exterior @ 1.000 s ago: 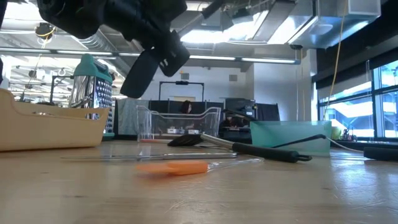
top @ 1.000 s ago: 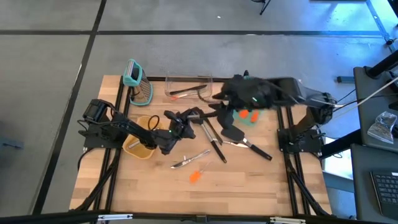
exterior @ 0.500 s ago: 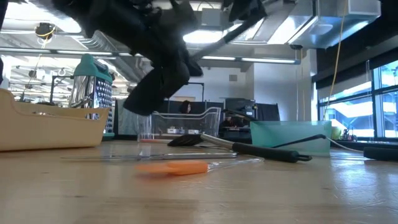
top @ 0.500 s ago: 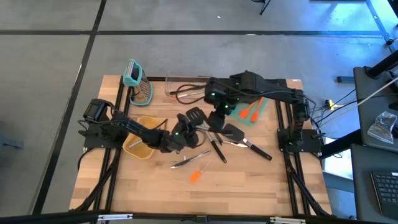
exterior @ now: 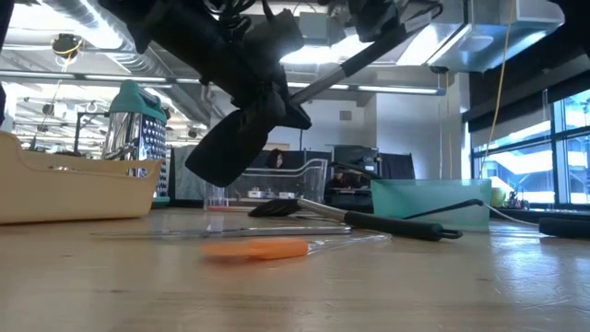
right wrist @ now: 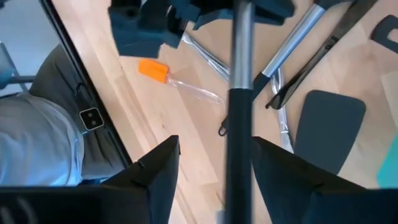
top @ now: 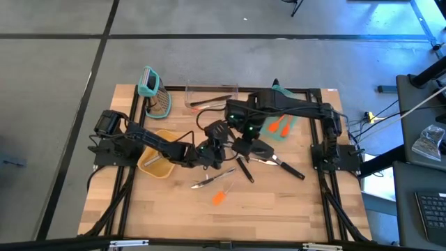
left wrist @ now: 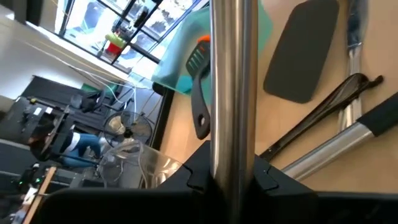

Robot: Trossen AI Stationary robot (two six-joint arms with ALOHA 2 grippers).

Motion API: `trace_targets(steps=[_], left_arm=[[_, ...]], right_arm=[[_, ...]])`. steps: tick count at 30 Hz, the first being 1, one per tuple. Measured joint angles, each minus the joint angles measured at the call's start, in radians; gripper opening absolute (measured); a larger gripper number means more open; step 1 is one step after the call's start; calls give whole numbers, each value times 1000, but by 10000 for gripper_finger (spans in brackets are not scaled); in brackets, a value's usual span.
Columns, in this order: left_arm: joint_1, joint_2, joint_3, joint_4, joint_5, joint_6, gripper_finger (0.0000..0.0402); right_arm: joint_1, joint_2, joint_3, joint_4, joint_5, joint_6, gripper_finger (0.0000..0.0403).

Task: Pick & Place Kitchen Items
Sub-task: Put the black spatula into the green bin

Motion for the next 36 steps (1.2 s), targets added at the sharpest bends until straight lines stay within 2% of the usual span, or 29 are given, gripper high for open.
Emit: trace_targets(steps=[6,11,20,26,36], left_arm=[[-16,0,5,-3,3,8,32],[-24,1,5,-12,-19,27,32],[-39,1,5,-55,-51,41,32],[-54,1,10,-61,-21,47,32],[-72,-2,62,-120,-25,25,32]], right_arm=[[5,42,0,0,17,20,227],[6,66,0,0,15,22,233],[35,97,-5,2,-67,24,233],[80,95,-90,-6,-120,26,227],[102,95,-146,0,-125,11,210]])
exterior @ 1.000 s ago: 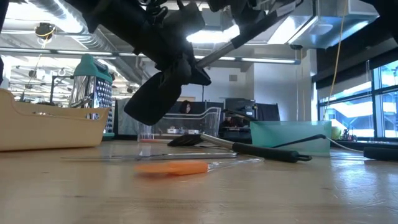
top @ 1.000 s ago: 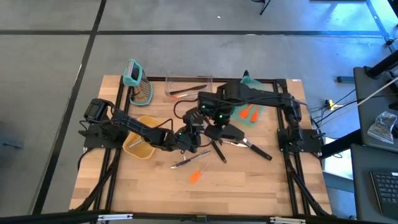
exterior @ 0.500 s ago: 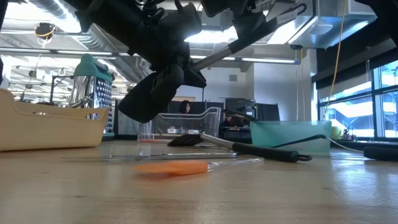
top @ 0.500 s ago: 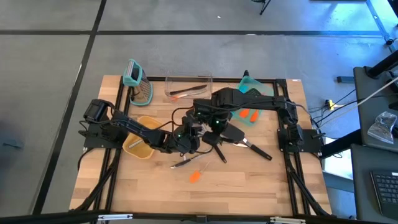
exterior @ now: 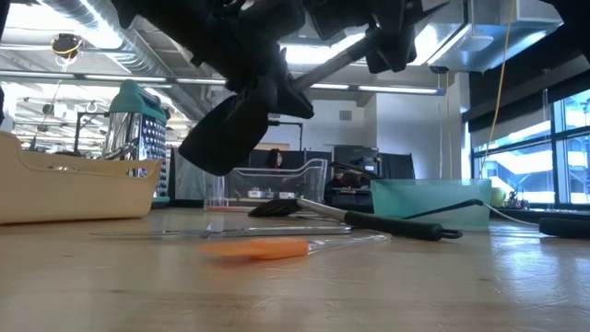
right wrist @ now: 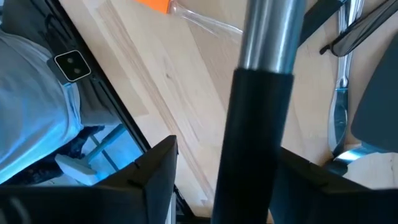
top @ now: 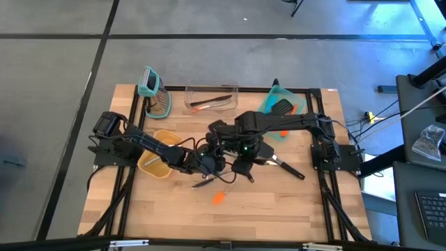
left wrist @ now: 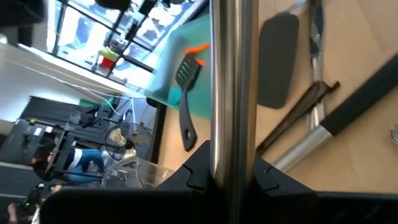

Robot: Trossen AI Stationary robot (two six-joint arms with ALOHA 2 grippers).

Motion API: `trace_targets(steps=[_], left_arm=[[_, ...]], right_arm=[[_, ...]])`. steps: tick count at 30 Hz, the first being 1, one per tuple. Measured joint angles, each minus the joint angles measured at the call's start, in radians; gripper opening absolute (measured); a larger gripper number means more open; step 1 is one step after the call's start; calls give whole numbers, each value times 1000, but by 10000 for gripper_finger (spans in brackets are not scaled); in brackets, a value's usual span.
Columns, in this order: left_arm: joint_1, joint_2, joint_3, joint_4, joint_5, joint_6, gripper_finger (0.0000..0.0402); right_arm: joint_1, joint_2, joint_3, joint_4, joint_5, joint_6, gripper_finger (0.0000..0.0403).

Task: Pick & Place Kitchen Items
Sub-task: Put the black spatula into the green bin

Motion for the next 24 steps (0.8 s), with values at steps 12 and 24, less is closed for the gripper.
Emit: trace_targets(steps=[12,24], left_arm=[[14,-2,0,-67,63,-36,32],[14,-4,0,-92,49,-48,31]], right_arm=[[5,-4,0,0,-23,0,134],[3,-4,-2,-7,10,37,69]])
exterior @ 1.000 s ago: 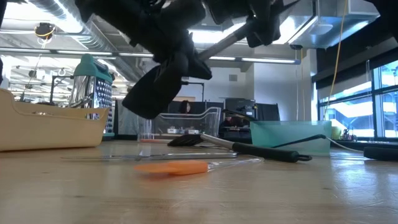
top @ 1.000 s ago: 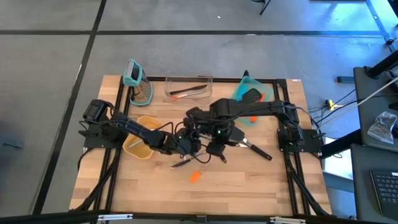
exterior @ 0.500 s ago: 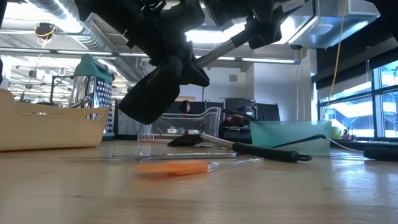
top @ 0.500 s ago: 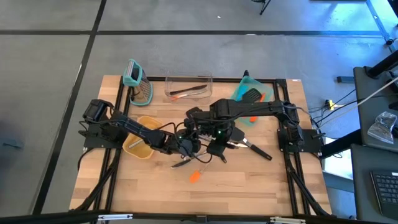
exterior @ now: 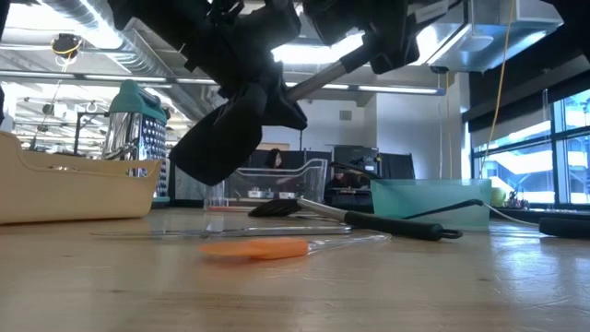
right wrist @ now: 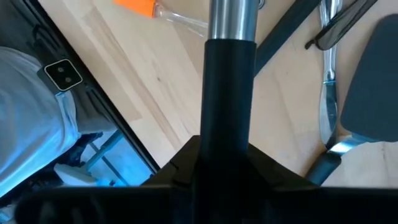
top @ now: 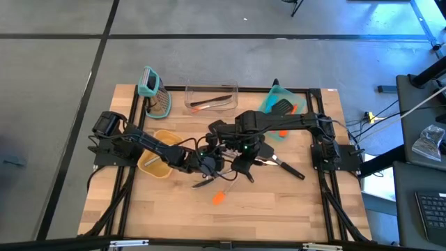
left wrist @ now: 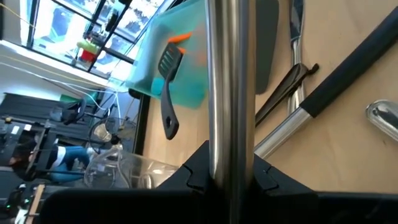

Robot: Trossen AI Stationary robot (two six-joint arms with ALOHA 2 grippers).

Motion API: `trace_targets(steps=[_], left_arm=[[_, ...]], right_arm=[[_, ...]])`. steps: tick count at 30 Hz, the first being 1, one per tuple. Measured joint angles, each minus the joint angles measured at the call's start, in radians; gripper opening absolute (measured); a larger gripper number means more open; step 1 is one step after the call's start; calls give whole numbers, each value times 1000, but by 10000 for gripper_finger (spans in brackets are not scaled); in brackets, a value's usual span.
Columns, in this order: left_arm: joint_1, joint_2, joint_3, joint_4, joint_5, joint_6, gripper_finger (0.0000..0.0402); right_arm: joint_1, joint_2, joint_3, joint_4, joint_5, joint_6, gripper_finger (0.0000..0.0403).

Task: Pick & Place Kitchen Items
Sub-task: Put the black spatula into the green bin

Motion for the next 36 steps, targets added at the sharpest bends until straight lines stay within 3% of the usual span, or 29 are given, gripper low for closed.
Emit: trace_targets(steps=[8,14,20,25,30,36], left_arm=[[-63,-1,2,51,2,47,115],[-137,-21,62,50,-21,77,151],[-228,-80,77,25,-282,140,165],[-277,-154,77,-109,-499,87,162],[-287,-224,77,-265,-502,-87,152],[-275,-270,81,-306,-355,-151,137]], right_arm=[[3,-2,2,18,1,-33,69],[2,-2,2,12,1,-28,69],[13,-2,3,11,22,-33,69],[15,-2,3,24,57,-46,69],[16,-12,4,17,66,-56,69],[12,-29,69,-5,130,-55,68]])
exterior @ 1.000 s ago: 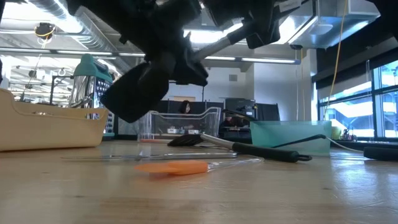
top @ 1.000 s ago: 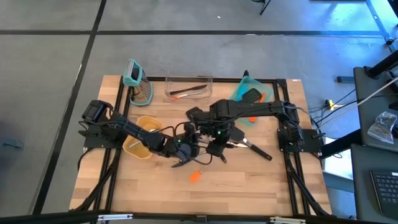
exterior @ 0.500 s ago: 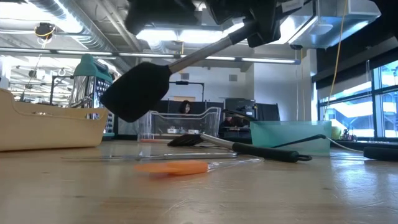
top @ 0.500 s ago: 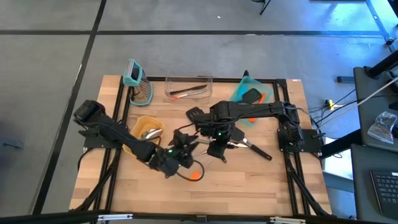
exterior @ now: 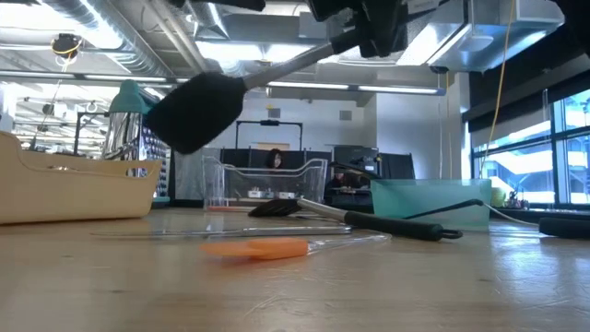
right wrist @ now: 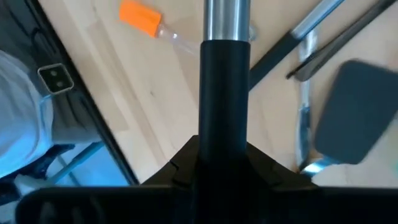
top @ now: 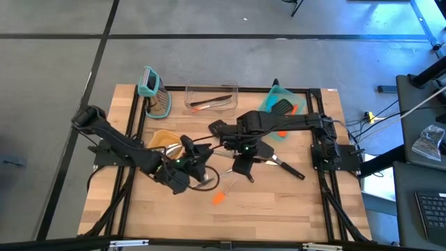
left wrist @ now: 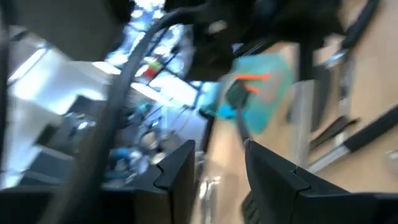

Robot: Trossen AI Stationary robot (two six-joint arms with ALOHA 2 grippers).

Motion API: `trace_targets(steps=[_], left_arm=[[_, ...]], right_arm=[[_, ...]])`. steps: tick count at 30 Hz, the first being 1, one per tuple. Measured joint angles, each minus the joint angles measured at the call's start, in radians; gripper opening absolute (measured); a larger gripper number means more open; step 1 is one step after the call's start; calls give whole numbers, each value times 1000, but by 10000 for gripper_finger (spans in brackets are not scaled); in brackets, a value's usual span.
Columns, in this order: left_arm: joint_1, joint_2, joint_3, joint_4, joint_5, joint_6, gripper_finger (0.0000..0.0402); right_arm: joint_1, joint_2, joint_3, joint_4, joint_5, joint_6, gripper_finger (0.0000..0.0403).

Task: Pick & Place Kitchen Items
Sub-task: Put the black spatula into the green bin

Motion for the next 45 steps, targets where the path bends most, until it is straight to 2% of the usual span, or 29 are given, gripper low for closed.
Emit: trace_targets(steps=[9,17,20,22,27,29,33,39,45], left_arm=[[-20,-61,-2,94,259,23,119],[-34,-113,-5,185,662,16,116],[-34,-114,-3,167,731,-10,116],[-34,-114,-3,135,720,-34,116],[-34,-112,-2,41,558,-91,116],[-34,-112,-4,21,550,-109,116],[-34,-112,-3,25,592,-116,116],[-34,-111,-4,24,586,-113,116],[-31,-109,-6,13,504,-70,116]], right_arm=[[-12,1,93,7,185,-10,68],[-20,0,99,13,331,-8,68],[-19,0,99,6,384,-7,68],[-19,0,98,8,438,-7,68],[-19,5,98,9,577,0,68],[-20,12,98,12,609,0,68],[-20,13,98,10,611,-3,68],[-20,13,98,11,603,3,68],[-3,13,91,14,556,51,68]])
